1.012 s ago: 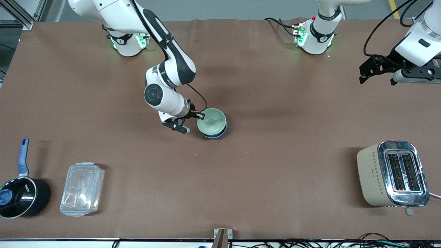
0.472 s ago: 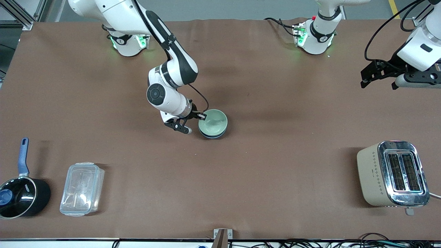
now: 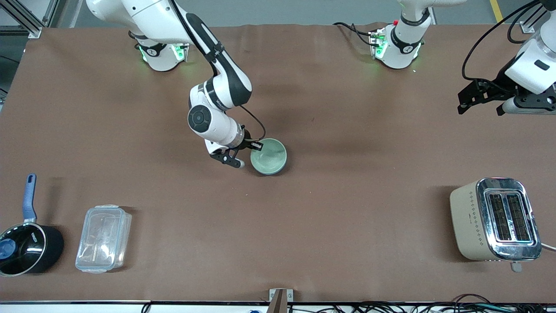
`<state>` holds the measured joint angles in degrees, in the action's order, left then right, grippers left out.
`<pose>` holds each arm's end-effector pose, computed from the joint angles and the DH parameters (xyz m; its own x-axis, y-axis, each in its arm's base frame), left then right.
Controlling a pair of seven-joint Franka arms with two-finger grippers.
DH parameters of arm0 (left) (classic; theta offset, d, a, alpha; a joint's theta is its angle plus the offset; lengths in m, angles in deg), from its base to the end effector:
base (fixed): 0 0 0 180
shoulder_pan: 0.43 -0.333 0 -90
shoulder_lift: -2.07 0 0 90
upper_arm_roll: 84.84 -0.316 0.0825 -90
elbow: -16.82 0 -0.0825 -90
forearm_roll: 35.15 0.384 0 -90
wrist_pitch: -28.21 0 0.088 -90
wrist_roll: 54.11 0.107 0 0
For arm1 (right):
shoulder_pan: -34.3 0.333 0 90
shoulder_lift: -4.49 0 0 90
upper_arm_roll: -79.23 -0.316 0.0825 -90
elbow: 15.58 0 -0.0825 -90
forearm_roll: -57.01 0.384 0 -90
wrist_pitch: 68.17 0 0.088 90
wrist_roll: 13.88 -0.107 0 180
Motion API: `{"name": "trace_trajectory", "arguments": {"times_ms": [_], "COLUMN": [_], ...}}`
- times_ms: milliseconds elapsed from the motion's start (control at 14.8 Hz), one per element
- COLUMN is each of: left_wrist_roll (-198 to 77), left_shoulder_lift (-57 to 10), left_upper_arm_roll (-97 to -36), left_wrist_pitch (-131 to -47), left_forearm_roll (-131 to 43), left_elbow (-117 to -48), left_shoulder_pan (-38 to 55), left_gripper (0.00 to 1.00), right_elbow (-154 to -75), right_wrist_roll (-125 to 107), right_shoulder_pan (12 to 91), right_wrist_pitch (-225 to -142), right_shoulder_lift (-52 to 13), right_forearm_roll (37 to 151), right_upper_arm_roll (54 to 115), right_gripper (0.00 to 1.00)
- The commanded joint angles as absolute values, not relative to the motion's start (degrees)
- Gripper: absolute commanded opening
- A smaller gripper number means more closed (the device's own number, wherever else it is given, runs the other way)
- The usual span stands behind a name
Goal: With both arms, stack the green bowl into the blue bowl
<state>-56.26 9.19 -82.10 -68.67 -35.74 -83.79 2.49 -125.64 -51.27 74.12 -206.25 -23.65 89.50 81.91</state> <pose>0.5224 -0.0542 0.6141 0.9965 -0.0598 0.0588 -0.0603 -0.9982 0.0066 0.4977 0.3826 0.2351 0.8913 -0.3700 -0.2622 -0.4296 -0.8740 -0.2270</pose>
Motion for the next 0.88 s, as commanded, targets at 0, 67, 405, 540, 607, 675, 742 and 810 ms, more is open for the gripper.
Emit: {"name": "trace_trajectory", "arguments": {"times_ms": [0,67,405,540,607,675,742,810], "left_wrist_roll": [-55.4,-55.4,-55.4,-55.4,-55.4,-55.4,-55.3,-55.4], "left_shoulder_lift": [8.8,8.7,8.0,7.9,7.7,7.3,7.4,7.5], "left_upper_arm_roll": [-82.2,-82.2,-82.2,-82.2,-82.2,-82.2,-82.2,-82.3], "left_wrist_pitch": [-68.8,-68.8,-68.8,-68.8,-68.8,-68.8,-68.8,-68.7], "left_forearm_roll": [-34.7,-34.7,-34.7,-34.7,-34.7,-34.6,-34.6,-34.6], "left_elbow": [-83.4,-83.1,-82.5,-81.9,-81.5,-81.4,-81.3,-80.8], "left_shoulder_pan": [2.6,2.6,2.5,2.5,2.6,2.6,2.6,2.5], "left_gripper": [1.00,1.00,1.00,1.00,1.00,1.00,1.00,1.00], "right_elbow": [-124.9,-124.9,-124.8,-124.8,-125.2,-125.7,-127.0,-128.2], "right_wrist_roll": [-51.1,-50.9,-49.7,-46.2,-42.5,-38.7,-35.8,-34.0], "right_shoulder_pan": [74.1,73.5,69.6,68.5,67.6,66.7,65.6,64.0], "right_wrist_pitch": [-205.0,-202.6,-194.8,-190.8,-189.8,-189.5,-189.5,-189.5], "right_shoulder_lift": [-23.3,-22.0,-10.6,-7.1,-5.7,-4.6,-3.0,-1.1], "right_forearm_roll": [90.8,90.7,85.3,77.6,74.8,72.9,71.3,69.9], "right_upper_arm_roll": [82.8,83.5,91.2,96.6,99.2,100.6,101.6,102.3], "right_gripper": [0.62,0.78,1.00,1.00,1.00,1.00,1.00,1.00]}}
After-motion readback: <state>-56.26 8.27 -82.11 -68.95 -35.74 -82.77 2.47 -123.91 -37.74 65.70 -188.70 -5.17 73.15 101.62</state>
